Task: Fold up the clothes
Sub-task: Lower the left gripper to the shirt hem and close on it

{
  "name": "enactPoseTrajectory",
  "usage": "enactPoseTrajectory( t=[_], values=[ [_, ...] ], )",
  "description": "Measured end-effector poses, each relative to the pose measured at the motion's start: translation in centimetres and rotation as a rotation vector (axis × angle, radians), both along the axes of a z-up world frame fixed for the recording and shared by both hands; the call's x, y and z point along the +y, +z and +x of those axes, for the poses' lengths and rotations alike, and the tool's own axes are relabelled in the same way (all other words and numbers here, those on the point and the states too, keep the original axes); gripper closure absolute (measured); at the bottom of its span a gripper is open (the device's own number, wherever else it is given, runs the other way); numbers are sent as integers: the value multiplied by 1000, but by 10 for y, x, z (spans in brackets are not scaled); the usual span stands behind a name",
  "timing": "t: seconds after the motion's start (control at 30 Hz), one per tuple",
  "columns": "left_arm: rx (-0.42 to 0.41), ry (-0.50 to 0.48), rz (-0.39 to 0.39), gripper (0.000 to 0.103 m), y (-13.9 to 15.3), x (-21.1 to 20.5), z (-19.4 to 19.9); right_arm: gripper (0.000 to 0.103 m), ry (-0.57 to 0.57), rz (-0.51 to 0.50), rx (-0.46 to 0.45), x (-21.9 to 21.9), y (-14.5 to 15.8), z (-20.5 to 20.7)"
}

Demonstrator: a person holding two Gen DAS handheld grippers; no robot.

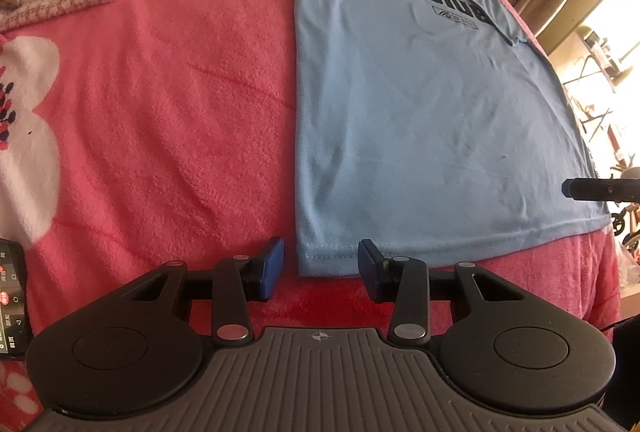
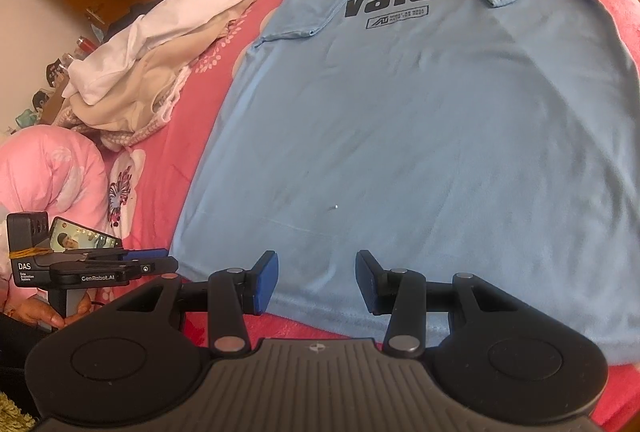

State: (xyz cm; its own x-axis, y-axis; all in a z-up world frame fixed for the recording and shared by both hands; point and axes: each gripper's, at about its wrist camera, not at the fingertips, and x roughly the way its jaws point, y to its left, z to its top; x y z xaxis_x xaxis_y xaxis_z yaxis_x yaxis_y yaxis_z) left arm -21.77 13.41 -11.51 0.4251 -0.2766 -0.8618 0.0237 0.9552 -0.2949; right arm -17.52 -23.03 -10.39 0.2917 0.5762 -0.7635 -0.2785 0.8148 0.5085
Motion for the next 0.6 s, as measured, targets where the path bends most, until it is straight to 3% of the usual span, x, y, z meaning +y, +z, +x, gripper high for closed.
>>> enactPoseTrajectory(
  t=[0.27, 0.6],
  values=[
    [-9, 3, -6, 68, -3, 2, 1, 57, 8, 0, 1, 2, 0, -1],
    [-42, -41, 66, 74, -2, -6, -4, 57, 25, -9, -4, 8, 1, -4]
  ],
)
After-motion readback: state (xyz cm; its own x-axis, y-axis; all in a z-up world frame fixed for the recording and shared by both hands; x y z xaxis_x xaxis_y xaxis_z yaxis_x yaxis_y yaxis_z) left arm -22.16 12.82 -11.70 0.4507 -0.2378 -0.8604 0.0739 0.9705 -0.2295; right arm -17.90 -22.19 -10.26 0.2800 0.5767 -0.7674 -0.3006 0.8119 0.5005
